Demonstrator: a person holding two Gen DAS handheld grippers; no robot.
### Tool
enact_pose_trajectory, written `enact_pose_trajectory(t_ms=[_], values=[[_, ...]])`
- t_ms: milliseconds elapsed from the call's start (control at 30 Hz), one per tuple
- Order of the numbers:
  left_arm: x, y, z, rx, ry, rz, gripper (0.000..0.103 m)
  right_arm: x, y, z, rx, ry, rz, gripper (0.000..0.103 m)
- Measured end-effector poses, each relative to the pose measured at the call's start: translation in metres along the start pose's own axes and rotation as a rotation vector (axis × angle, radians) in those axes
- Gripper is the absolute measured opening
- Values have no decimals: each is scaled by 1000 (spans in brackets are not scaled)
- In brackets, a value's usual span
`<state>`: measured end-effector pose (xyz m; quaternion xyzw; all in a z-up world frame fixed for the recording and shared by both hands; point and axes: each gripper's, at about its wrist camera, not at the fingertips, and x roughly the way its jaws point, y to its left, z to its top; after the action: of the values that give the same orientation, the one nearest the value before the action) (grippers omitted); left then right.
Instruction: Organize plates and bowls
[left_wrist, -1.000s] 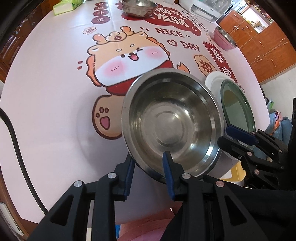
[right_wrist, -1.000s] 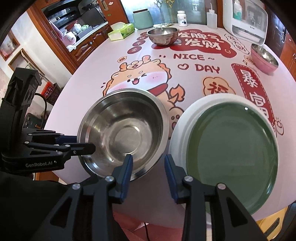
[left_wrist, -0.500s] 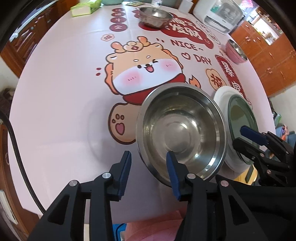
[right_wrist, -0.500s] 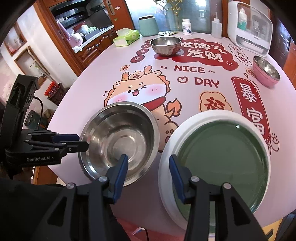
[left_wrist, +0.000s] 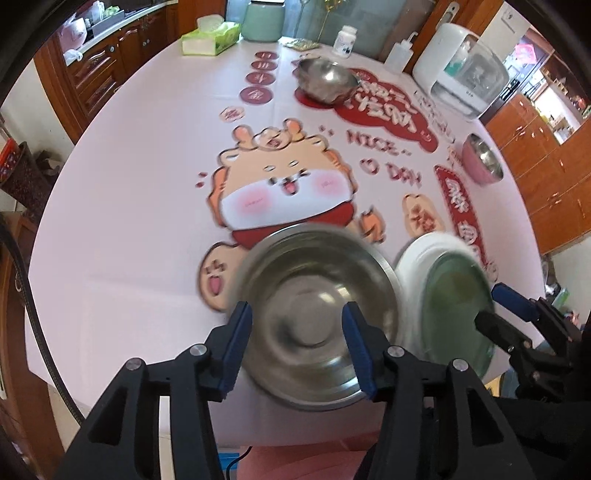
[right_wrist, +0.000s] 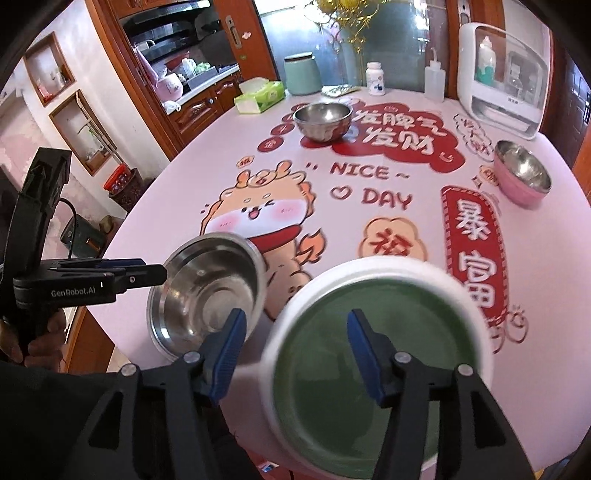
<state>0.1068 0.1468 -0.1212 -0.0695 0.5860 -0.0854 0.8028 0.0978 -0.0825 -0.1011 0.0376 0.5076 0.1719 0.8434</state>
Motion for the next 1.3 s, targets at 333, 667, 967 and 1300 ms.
enact_pose_trajectory(t_ms=[333,667,967,1300], values=[[-10,-76,14,13,-81,-9,59,-30,-61,1,12,-48,-26,65],[-1,-153,24,26,-135,-28,60,-54,-130,-8,14,-64,-59,70],[4,-204,39,43,-158,-16,65,-67,-185,-8,65,-55,-99,70],[9,-247,71,103,-154,31,67,-79,-239,15,158,-100,-129,70]])
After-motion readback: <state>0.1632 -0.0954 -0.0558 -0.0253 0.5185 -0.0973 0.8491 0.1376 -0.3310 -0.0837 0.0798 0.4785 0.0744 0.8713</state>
